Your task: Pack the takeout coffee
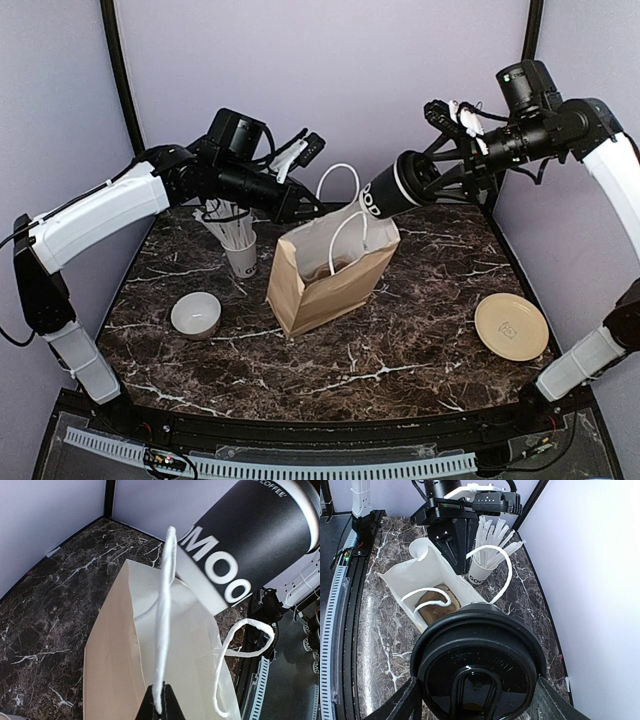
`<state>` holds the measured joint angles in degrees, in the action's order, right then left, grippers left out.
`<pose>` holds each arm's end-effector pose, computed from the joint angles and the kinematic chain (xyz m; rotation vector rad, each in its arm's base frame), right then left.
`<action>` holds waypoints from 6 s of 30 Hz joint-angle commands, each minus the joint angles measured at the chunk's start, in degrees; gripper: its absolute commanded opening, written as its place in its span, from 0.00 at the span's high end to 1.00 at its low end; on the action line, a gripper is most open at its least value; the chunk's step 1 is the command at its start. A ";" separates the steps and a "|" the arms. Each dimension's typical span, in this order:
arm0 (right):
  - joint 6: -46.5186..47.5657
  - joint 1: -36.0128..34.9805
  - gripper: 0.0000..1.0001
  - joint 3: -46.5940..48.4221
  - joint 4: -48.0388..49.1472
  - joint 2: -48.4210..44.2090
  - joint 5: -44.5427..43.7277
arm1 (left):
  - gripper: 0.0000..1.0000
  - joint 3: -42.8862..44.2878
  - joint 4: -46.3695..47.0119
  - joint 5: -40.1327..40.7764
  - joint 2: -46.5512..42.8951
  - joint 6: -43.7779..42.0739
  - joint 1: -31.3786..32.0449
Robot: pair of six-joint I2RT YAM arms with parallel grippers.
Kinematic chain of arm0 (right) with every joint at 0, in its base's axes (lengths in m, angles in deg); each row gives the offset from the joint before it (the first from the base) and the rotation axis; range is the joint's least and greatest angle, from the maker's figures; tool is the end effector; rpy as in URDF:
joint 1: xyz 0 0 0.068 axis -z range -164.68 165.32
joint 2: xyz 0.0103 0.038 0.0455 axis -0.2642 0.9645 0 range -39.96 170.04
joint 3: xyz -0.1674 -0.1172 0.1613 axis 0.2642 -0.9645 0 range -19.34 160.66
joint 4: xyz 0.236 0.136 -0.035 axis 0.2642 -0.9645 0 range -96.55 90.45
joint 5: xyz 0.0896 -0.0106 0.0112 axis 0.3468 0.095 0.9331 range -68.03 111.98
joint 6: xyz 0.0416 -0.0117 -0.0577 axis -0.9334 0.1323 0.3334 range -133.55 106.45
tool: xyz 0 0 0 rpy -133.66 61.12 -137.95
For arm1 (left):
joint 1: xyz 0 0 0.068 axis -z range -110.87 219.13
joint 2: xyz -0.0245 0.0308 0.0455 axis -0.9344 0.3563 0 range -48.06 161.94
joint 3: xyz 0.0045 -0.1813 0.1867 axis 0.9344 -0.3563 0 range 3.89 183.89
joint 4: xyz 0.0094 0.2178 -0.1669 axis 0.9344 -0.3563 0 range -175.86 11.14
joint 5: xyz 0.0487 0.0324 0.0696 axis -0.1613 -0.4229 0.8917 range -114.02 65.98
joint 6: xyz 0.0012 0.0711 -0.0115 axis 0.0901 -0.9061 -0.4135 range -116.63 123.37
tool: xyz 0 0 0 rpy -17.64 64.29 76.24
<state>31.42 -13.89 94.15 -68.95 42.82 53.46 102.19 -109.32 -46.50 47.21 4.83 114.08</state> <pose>0.2273 0.1629 0.4685 -1.5279 1.5387 0.4585 0.2761 -0.3080 0.3777 1.0223 1.8724 -0.8940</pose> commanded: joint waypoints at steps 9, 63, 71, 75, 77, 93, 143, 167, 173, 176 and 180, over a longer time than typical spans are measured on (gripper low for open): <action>1.90 -11.30 0.48 -5.56 6.14 2.39 -15.97 | 1.00 1.07 -0.70 -5.14 -2.11 -4.79 4.06; -3.40 -33.43 0.52 8.90 -6.60 19.87 -34.81 | 0.34 -17.49 7.05 23.52 -25.96 -4.47 2.55; -5.13 -42.70 0.52 8.63 -10.14 19.01 -36.74 | 0.32 -22.26 9.02 27.46 -31.31 -3.93 0.40; -5.72 -47.69 0.52 2.97 -11.67 18.13 -36.33 | 0.31 -25.08 11.65 29.45 -33.20 -3.48 -0.76; -6.03 -50.01 0.53 -0.38 -11.78 17.52 -37.84 | 0.30 -26.19 12.48 29.65 -33.85 -3.55 -1.14; -5.59 -54.72 0.54 -16.95 -7.47 9.41 -52.06 | 0.30 -28.40 14.60 29.15 -31.37 -3.81 -2.17; 8.23 -54.34 0.52 -57.64 33.68 -15.17 -51.25 | 0.29 -11.52 4.61 22.69 -10.67 -5.37 -4.62; 11.59 -52.92 0.54 -58.73 35.33 -15.02 -48.46 | 0.29 -10.45 3.75 22.63 -9.32 -4.62 -4.77; 12.28 -52.97 0.53 -58.43 35.54 -13.98 -47.97 | 0.29 -10.29 3.82 20.83 -8.92 -4.77 -4.83; 12.41 -52.69 0.52 -58.82 37.24 -13.16 -49.83 | 0.29 -9.72 3.43 20.73 -8.62 -4.97 -4.87; 12.87 -51.76 0.52 -58.87 38.46 -12.30 -50.29 | 0.29 -9.63 3.30 20.49 -8.56 -5.02 -5.00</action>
<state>43.51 -66.74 34.74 -33.28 29.51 4.11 90.80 -105.34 -25.01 38.70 -0.25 109.62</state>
